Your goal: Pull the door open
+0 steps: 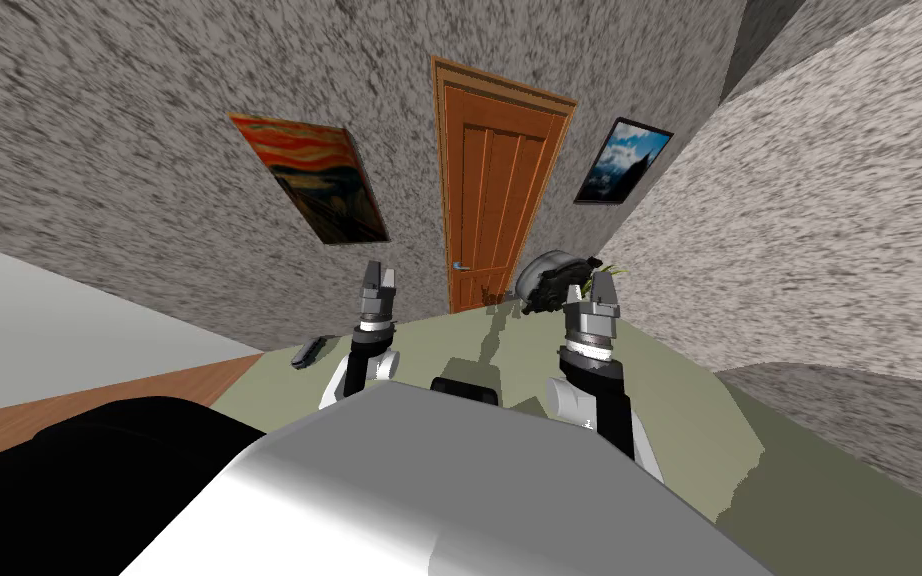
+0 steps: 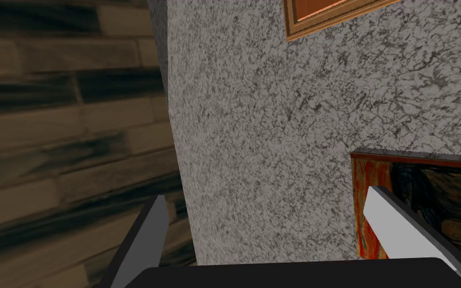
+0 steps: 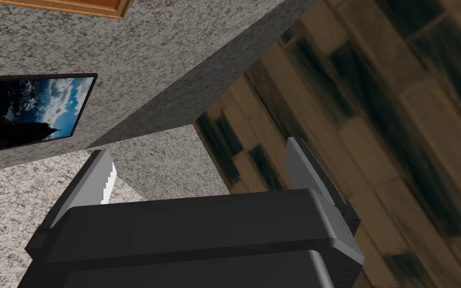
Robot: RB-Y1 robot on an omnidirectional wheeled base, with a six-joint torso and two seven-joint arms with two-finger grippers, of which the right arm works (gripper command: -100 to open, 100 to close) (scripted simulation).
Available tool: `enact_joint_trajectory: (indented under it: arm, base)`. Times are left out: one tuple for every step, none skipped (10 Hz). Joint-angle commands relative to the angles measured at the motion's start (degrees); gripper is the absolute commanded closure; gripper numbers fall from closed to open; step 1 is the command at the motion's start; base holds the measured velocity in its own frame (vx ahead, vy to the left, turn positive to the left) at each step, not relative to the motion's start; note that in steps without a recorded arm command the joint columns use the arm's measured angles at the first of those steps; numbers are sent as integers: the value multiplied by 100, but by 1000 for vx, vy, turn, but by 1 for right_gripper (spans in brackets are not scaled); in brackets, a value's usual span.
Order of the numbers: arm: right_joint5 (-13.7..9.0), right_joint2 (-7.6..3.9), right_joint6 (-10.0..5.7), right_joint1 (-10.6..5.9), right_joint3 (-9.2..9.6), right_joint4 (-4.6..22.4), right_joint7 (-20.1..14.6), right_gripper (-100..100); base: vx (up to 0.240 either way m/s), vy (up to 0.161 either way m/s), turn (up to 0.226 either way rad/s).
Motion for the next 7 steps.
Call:
enact_joint_trajectory:
  arm:
    - [-38, -32, -49, -59, -12, 191, -31, -100]
    - [-56, -46, -72, -87, -18, 280, -46, -100]
    - [-74, -59, -94, -114, -24, 369, -61, -100]
    - [-113, -87, -143, -173, -36, 560, -92, -100]
    - [-138, -104, -176, -213, -44, 688, -113, -100]
    - [-164, -121, -209, -252, -52, 816, -134, -100]
    - [-190, -138, -242, -292, -61, 944, -155, -100]
  base:
    - [24, 1, 87]
    - [60, 14, 107]
    - [81, 18, 59]
    - [92, 17, 103]
    - [84, 27, 108]
    - [75, 28, 82]
    - [80, 11, 82]
